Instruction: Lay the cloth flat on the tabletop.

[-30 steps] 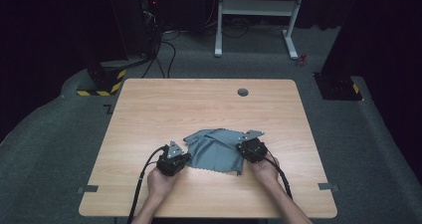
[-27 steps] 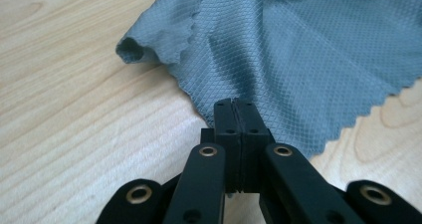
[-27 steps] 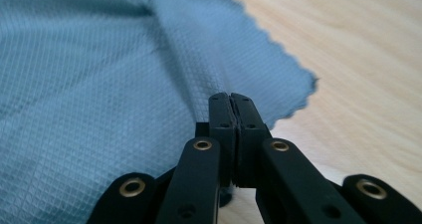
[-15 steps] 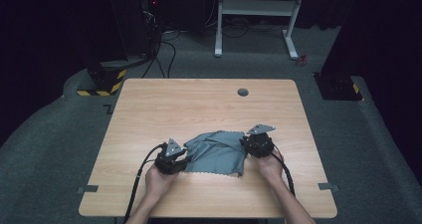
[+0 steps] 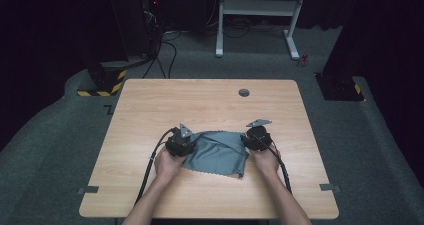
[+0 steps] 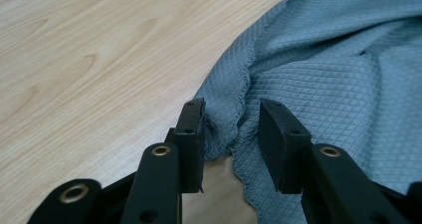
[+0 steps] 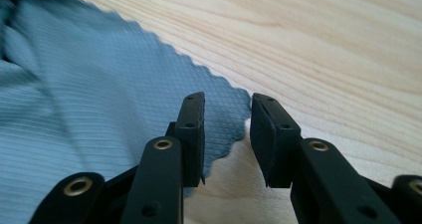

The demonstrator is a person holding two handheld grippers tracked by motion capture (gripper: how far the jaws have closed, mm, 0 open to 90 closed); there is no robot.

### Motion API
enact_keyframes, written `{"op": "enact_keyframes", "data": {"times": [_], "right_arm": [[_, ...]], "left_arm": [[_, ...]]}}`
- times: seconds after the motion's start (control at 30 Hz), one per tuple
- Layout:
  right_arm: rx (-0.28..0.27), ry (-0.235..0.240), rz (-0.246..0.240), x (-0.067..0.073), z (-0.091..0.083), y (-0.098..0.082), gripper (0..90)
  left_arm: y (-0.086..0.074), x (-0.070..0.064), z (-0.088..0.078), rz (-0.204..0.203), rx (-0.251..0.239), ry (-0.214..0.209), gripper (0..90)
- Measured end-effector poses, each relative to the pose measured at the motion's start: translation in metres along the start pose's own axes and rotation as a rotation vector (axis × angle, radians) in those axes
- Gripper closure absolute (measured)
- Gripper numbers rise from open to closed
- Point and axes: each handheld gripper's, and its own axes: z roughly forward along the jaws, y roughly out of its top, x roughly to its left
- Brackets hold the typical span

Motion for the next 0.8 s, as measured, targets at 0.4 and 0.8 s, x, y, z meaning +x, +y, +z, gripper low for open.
{"op": "enact_keyframes", "data": {"times": [0.4, 0.8], "right_arm": [[0.004, 0.024, -0.038, 0.002, 0.003, 0.0, 88.4], [-0.011, 0.03, -0.054, 0.003, -0.002, 0.002, 89.3]], "left_arm": [[0.004, 0.014, 0.007, -0.072, 0.005, 0.02, 62.7], [0.018, 0.016, -0.001, -0.043, -0.013, -0.046, 87.6]]}}
